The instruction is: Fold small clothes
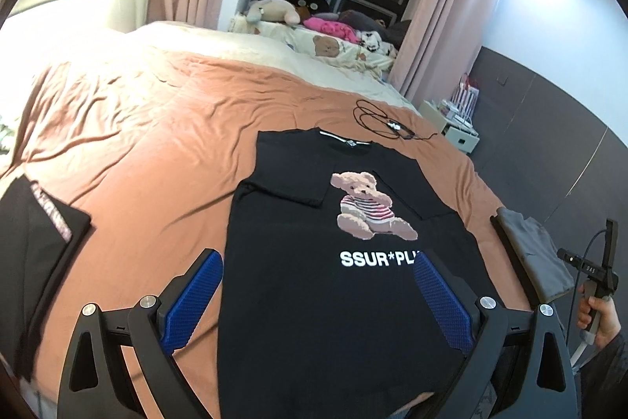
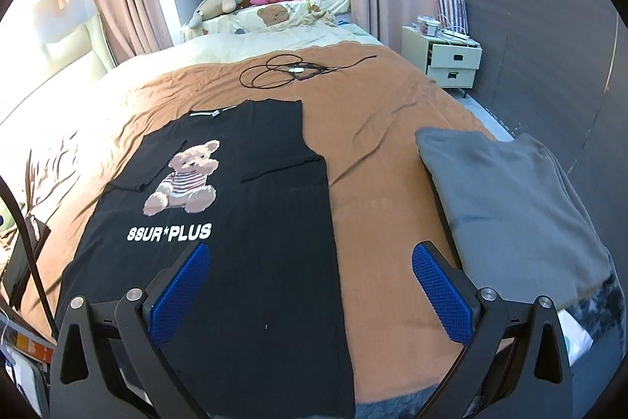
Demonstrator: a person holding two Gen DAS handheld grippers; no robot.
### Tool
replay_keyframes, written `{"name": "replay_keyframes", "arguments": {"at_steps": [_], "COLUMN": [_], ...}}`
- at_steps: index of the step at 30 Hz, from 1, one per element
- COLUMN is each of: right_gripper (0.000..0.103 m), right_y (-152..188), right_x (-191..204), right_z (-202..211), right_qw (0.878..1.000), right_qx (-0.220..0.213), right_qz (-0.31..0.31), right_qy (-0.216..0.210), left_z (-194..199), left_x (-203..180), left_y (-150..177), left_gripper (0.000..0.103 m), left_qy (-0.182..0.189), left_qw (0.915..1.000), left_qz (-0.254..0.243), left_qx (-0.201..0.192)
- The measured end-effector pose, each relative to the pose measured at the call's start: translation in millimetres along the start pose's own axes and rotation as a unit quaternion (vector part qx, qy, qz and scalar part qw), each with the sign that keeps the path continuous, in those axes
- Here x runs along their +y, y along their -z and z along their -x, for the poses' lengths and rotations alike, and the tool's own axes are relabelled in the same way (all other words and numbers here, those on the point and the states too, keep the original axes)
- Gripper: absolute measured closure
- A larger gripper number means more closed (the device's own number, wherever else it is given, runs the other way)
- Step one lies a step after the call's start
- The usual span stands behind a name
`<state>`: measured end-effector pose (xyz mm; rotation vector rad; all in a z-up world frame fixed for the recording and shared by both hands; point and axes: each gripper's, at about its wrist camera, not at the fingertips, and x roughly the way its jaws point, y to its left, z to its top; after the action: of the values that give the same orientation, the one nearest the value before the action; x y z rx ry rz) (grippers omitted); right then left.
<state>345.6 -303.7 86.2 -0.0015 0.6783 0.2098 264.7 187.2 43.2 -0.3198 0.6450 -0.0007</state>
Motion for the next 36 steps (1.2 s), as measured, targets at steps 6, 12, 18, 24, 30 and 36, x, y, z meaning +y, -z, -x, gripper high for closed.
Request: {"name": "replay_keyframes", "arguments": {"at_steps": [6, 12, 18, 24, 30, 36], "right_gripper": [0.0, 0.0, 0.0, 0.009, 0.022, 0.026], "right_y": [29.2, 55.7, 80.8, 107.0, 125.8, 144.3], "right_x": [-7.9, -18.5, -34.4, -52.3, -66.1, -80.2], "right_z": [23.7, 38.4, 45.5, 45.1, 37.7, 22.9], "right_qw": [1.0, 0.999, 0.998, 0.996, 0.992, 0.987], "right_qx": [-0.005, -0.007, -0.008, -0.003, 0.01, 0.026], "right_qz": [-0.013, -0.028, -0.051, -0.081, -0.105, -0.133], "right_qy": [-0.016, -0.023, -0.034, -0.048, -0.064, -0.086], "left_z": [22.1, 34.5, 39.7, 38.7, 27.6, 8.6], "left_x": [9.2, 20.6, 30.2, 48.2, 72.1, 95.2], "left_y": [33.6, 63.1, 88.8, 110.3, 134.2, 166.8], "left_gripper": [0.005, 0.009, 0.013, 0.02, 0.029, 0.033], "left_qy": [-0.009, -0.007, -0.011, -0.015, -0.018, -0.018], "left_qw": [0.9999, 0.9994, 0.9989, 0.9976, 0.994, 0.9881], "left_qz": [0.014, 0.034, 0.045, 0.066, 0.101, 0.136], "left_qx": [-0.004, -0.003, 0.005, 0.016, 0.036, 0.07]}}
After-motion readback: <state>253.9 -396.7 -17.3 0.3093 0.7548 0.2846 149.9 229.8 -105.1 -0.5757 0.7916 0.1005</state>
